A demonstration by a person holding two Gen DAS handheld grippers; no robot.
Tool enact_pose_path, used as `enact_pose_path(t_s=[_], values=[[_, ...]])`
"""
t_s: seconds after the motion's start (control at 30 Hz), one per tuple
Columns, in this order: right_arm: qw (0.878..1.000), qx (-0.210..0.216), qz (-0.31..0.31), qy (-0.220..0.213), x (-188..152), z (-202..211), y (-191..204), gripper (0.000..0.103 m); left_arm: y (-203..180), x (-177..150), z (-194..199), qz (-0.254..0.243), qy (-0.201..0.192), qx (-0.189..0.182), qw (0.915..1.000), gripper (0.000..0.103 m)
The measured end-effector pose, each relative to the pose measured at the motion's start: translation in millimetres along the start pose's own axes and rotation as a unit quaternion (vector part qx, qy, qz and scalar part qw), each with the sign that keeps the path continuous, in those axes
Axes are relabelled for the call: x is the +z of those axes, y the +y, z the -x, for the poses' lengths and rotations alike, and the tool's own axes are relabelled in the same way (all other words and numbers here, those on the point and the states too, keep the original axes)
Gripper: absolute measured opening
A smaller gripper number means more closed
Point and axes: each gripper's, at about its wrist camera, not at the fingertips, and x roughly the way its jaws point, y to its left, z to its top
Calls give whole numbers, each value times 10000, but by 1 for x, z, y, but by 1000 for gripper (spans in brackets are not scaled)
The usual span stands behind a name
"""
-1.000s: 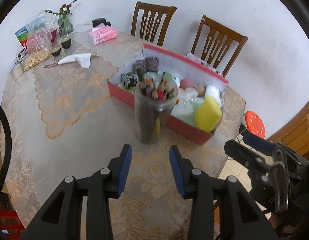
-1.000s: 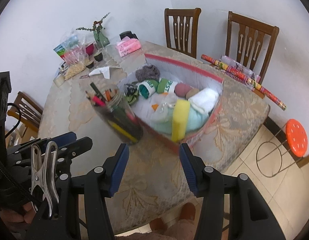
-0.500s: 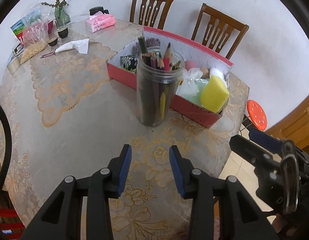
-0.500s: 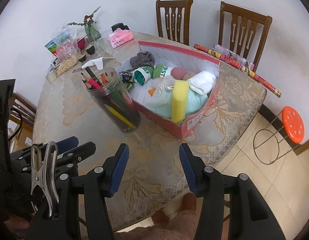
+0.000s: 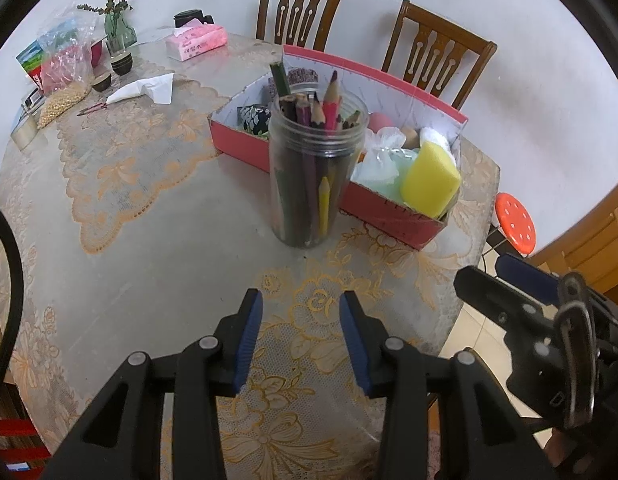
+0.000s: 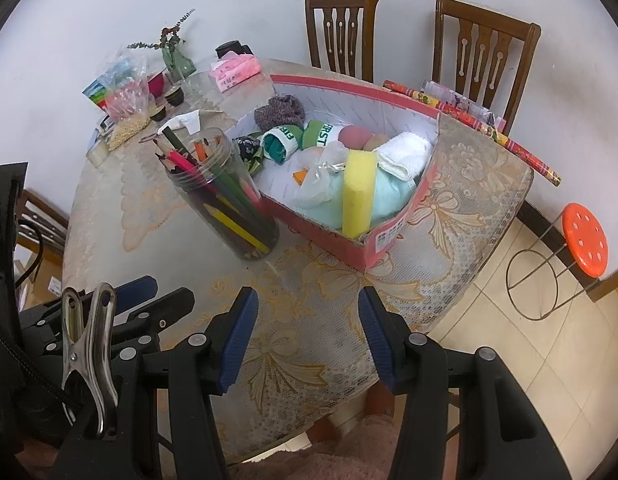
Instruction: Organize soft objects
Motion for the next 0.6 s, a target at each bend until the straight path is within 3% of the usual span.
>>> enact_pose_path(t_s=[0.6], values=[[10000, -20, -27, 20, -1, -3, -2, 54, -1, -1, 0, 5, -37, 79, 10000, 44]])
